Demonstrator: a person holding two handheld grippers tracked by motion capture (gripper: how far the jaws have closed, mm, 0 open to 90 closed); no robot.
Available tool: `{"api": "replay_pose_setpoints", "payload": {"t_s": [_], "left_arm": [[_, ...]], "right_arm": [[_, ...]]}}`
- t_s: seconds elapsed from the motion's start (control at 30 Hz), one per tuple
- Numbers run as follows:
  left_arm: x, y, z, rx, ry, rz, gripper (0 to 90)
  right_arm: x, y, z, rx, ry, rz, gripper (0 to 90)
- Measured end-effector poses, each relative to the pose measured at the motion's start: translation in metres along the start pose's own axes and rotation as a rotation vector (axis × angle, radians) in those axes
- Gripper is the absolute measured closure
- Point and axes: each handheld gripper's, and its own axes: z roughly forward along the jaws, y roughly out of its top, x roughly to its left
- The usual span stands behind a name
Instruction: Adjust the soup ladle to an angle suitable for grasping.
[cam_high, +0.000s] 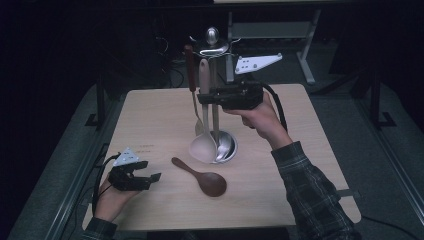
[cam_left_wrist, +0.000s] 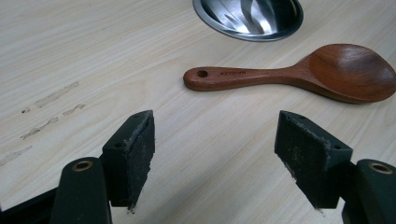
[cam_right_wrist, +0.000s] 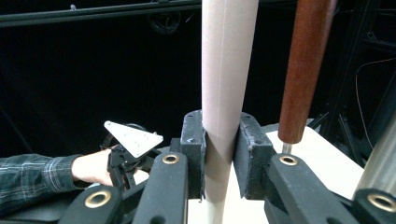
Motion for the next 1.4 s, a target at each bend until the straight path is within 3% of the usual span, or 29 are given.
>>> {"api": "replay_pose_setpoints", "payload": {"t_s": [0.6,0.97,1.1,1.23,1.4], "left_arm": [[0.001,-0.001,0.002,0.021,-0.009,-0.010,28.4],[0.001,-0.002,0.004,0.018,-0.013,-0.019,28.4],[0.001,-0.002,0.003,0.028,-0.013,-0.004,28.4],[0.002,-0.002,0.004,0.031,-0.014,0.000,28.3],[0.000,-0.002,0.005,0.031,-0.016,0.005,28.4]], "right_arm": [[-0.014,-0.004,-0.001,-0.004,0.005,0.033,74.3],[-0.023,-0.007,-0.002,-0.009,-0.015,0.068,73.0],[-0.022,-0.008,-0.001,-0.005,-0.025,0.078,71.9],[-0.020,-0.008,-0.002,-0.015,-0.035,0.061,65.4],[-0.012,-0.009,-0.005,0.005,-0.082,0.019,59.7]]}}
